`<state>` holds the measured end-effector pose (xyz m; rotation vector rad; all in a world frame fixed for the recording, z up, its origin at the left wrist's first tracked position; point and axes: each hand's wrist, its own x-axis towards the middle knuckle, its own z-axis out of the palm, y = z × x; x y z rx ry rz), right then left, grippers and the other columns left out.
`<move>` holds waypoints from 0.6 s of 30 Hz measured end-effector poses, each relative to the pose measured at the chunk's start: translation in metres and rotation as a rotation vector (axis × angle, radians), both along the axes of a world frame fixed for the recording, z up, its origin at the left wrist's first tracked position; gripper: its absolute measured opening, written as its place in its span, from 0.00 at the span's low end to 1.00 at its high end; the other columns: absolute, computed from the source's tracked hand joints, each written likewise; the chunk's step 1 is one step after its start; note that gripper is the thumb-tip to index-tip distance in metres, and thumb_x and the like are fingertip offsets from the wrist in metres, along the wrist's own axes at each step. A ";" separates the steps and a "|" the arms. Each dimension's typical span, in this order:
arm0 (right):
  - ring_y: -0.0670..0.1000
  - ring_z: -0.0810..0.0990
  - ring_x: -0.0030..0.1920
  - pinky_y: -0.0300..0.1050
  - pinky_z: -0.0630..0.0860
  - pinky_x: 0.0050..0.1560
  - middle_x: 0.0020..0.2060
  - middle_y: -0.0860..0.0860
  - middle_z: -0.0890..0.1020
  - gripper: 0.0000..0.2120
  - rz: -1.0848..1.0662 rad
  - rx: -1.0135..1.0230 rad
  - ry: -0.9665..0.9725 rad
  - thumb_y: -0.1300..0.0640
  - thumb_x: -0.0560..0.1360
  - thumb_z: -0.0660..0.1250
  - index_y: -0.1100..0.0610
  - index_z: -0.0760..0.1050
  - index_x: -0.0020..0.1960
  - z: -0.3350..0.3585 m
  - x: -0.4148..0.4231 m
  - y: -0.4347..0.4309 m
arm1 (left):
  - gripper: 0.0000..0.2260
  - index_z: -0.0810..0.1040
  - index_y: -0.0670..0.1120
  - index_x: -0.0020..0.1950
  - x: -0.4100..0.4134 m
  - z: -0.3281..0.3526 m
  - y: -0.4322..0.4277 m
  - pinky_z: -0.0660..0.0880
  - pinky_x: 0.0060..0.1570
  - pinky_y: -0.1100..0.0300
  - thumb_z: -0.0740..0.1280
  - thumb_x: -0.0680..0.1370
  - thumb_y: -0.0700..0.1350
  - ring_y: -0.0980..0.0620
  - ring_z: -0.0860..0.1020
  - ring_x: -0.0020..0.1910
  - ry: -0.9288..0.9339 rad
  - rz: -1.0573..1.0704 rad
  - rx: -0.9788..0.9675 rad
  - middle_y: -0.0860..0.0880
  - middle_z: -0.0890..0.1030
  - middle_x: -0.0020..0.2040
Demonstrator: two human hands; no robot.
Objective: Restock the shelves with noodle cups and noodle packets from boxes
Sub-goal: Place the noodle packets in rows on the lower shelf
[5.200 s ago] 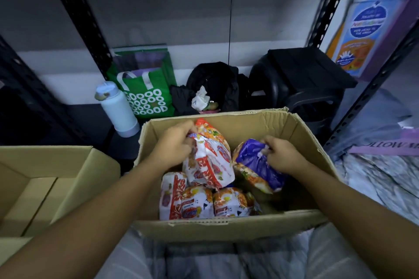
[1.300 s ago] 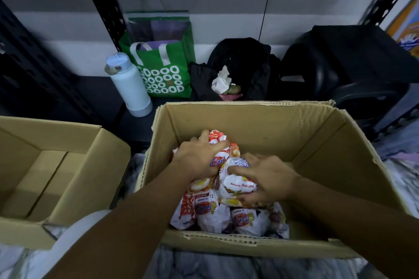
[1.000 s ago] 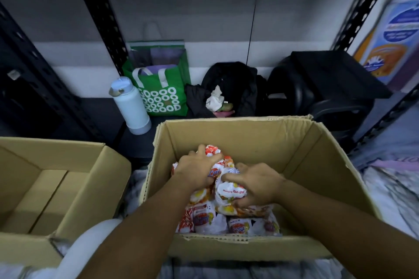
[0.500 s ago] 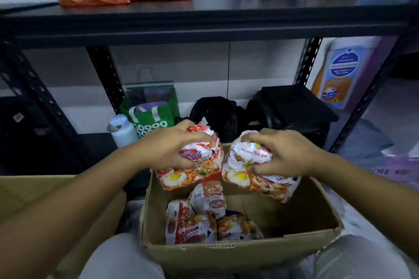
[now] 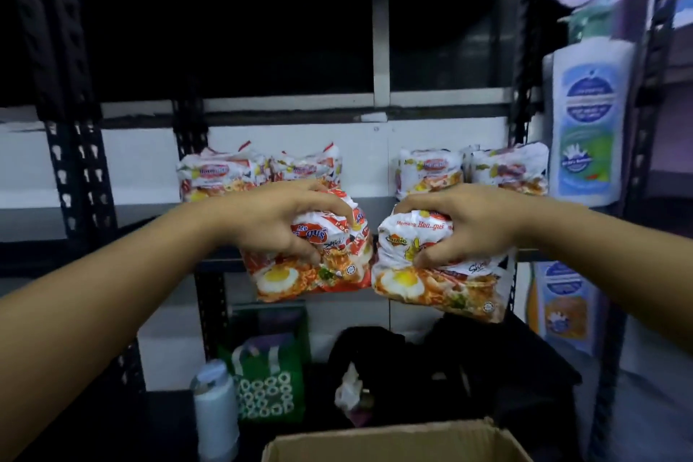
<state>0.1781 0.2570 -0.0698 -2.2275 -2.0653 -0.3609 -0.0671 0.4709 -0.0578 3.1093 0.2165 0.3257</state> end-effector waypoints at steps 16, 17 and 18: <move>0.54 0.74 0.63 0.53 0.72 0.64 0.69 0.49 0.74 0.42 -0.188 0.024 -0.119 0.32 0.72 0.71 0.33 0.52 0.78 0.052 0.035 0.050 | 0.32 0.63 0.67 0.75 0.053 0.036 0.025 0.50 0.74 0.27 0.71 0.79 0.43 0.51 0.66 0.75 -0.036 0.222 0.379 0.59 0.69 0.74; 0.55 0.73 0.66 0.55 0.72 0.66 0.71 0.50 0.73 0.44 -0.200 0.035 -0.157 0.30 0.71 0.70 0.33 0.49 0.79 0.049 0.035 0.051 | 0.33 0.60 0.68 0.77 0.055 0.030 0.027 0.48 0.74 0.25 0.70 0.80 0.42 0.51 0.65 0.76 -0.041 0.235 0.400 0.58 0.67 0.75; 0.55 0.72 0.68 0.56 0.71 0.67 0.72 0.49 0.71 0.45 -0.213 0.066 -0.219 0.28 0.71 0.69 0.33 0.47 0.79 0.047 0.033 0.050 | 0.36 0.55 0.69 0.78 0.057 0.025 0.030 0.46 0.73 0.24 0.69 0.80 0.42 0.50 0.62 0.78 -0.055 0.244 0.416 0.57 0.63 0.78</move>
